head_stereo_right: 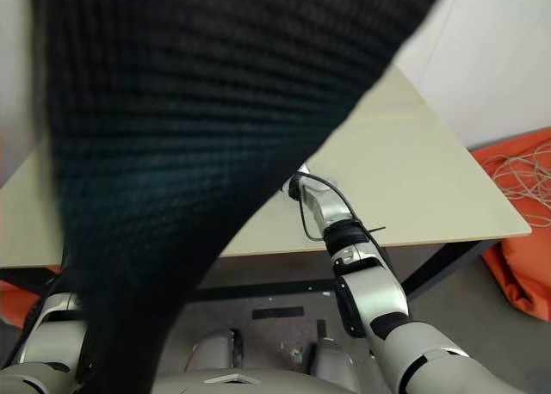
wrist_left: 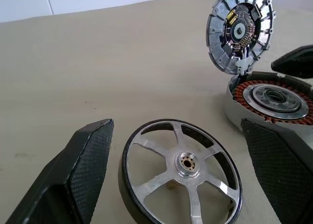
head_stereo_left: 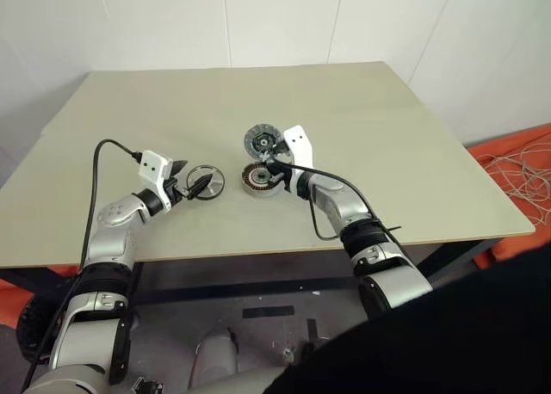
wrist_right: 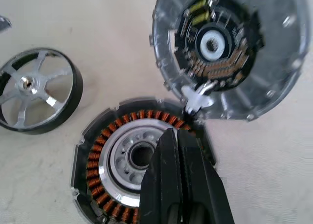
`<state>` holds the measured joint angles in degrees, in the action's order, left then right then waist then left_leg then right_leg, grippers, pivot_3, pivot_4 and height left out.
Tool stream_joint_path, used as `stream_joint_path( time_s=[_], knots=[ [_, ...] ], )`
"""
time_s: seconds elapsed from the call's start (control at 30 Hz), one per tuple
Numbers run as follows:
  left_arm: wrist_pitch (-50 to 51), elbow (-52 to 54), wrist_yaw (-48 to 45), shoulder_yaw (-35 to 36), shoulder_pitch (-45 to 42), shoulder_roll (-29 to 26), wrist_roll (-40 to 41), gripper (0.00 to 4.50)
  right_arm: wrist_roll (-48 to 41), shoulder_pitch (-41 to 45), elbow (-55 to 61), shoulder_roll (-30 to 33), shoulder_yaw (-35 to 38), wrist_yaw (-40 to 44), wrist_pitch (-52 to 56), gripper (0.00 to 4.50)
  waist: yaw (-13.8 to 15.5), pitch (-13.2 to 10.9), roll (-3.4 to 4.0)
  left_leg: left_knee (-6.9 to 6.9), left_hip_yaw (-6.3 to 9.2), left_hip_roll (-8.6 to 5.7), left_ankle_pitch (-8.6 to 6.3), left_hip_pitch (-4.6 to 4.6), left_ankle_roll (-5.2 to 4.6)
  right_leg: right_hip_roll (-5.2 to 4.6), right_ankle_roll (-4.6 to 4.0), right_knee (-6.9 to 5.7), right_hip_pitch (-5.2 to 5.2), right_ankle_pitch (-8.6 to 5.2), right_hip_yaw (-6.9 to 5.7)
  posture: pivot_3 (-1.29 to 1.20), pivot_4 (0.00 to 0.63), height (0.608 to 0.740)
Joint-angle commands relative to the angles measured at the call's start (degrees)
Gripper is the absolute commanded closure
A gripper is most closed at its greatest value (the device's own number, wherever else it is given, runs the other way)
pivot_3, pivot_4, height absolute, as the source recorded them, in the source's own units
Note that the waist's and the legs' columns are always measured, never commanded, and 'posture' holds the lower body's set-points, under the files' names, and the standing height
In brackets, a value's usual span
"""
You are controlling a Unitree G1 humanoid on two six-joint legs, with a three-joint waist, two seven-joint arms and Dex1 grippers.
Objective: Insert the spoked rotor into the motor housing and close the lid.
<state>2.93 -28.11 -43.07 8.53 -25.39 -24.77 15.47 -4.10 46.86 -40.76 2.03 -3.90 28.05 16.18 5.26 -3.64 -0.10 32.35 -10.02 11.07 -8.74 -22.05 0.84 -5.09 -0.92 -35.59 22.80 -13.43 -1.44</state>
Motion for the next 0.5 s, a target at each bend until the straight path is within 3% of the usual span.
stream_joint_path(
  time_s=[0.03, 0.5],
  knots=[
    [-0.9, 1.9, 0.1, 0.5, -1.2, -0.6, 0.2, 0.08, -1.0, 2.2, 2.7, -0.7, 0.5, 0.3, -0.1, 4.48, 0.0, 0.0, 0.0, 0.0, 0.0, 0.03, 0.0, 0.0, 0.0, 0.03, 0.0, 0.0, 0.0, 0.0, 0.0, 0.0, 0.0, 0.74],
    [-0.3, 3.2, -0.1, 0.7, -0.5, -1.2, 0.4, 0.08, 0.8, -0.8, -8.7, -3.8, -0.4, -1.5, -4.2, 4.48, 0.1, 0.0, -0.01, 0.02, 0.0, 0.07, 0.0, 0.07, 0.01, 0.06, -0.03, -0.02, -0.06, -0.02, 0.0, 0.0, 0.0, 0.74]
  ],
)
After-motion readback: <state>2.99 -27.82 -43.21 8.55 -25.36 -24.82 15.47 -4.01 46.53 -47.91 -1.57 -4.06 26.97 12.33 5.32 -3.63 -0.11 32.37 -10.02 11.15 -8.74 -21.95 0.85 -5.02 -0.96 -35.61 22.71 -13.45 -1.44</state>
